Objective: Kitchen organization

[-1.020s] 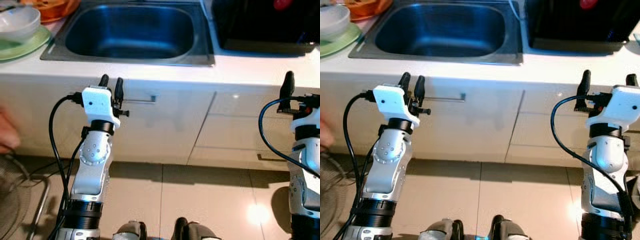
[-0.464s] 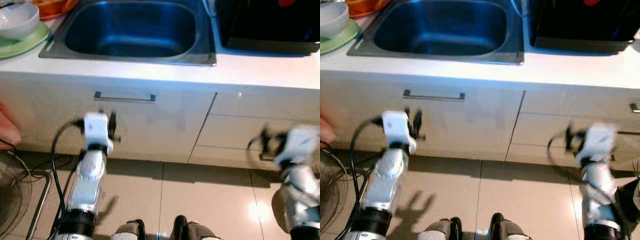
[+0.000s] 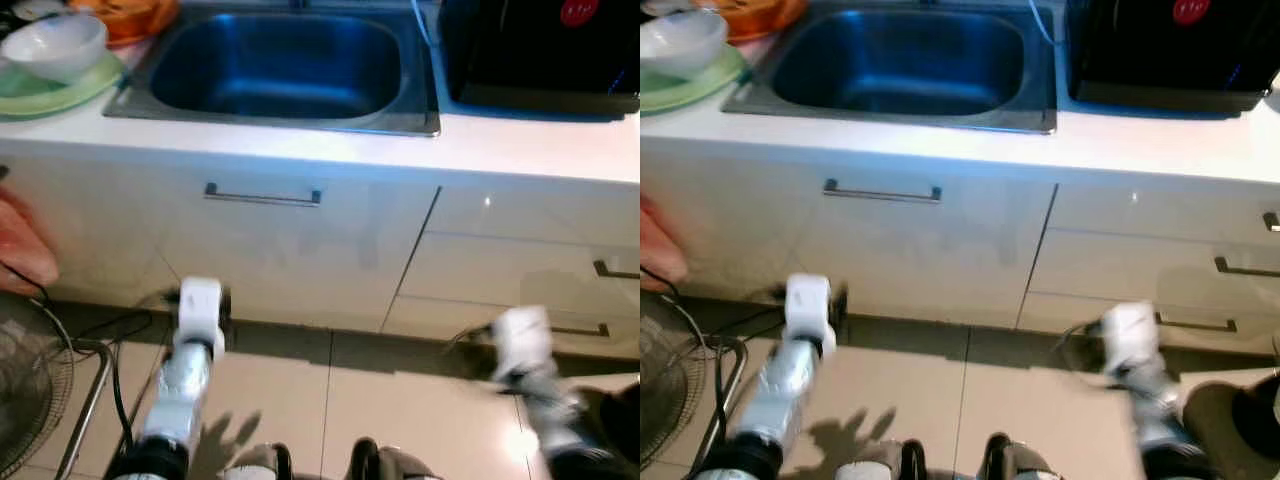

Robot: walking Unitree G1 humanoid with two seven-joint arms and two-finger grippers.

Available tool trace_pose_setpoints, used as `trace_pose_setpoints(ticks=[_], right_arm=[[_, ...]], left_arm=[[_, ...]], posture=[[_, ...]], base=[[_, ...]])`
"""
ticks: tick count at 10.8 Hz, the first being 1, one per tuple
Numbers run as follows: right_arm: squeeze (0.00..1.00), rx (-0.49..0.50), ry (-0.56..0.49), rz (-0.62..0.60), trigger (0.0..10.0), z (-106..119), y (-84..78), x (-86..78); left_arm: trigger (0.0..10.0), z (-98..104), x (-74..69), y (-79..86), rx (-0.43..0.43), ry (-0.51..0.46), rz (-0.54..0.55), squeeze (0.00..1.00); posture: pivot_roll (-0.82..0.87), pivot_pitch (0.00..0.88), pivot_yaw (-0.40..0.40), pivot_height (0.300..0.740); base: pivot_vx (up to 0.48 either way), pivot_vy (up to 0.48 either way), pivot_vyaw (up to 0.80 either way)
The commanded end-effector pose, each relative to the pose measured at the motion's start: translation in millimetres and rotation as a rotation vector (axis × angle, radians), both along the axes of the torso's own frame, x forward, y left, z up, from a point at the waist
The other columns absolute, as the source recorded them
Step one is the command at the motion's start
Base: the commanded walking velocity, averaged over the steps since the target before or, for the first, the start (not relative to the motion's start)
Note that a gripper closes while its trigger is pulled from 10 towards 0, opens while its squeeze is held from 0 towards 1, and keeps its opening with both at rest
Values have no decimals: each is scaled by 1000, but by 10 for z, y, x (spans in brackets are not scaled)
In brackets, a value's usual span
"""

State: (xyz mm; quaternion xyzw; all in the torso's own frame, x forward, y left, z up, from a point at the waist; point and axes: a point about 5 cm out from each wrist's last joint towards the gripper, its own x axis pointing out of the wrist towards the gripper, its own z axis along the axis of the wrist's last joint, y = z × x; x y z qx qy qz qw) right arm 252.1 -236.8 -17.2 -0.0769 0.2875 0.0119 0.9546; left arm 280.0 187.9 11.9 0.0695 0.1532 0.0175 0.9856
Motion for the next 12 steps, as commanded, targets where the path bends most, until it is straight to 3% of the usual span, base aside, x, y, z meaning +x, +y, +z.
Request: trace_pose_setpoints(ticks=[1, 3, 4, 10, 12], right_arm=[[0, 43, 122, 54, 10000, -234, 145, -196], [0, 88, 220, 45, 10000, -405, 244, -376], [0, 103, 272, 49, 10000, -500, 327, -489], [0, 121, 346, 55, 10000, -651, 513, -699], [0, 132, 353, 60, 10000, -675, 564, -740]], left_arm=[[10000, -201, -129, 30, -13, 99, 14, 0], [10000, -369, -248, 34, -18, 199, 23, 0], [10000, -508, -377, 69, -28, 287, 57, 0], [10000, -879, -896, 158, -90, 538, 156, 0], [10000, -887, -910, 158, -96, 542, 160, 0]], posture=[[61, 142, 32, 740], [72, 144, 32, 740], [83, 154, 33, 740], [81, 182, 39, 740], [86, 187, 39, 740]], base=[[0, 0, 0], [0, 0, 0], [0, 0, 0], [0, 0, 0], [0, 0, 0]])
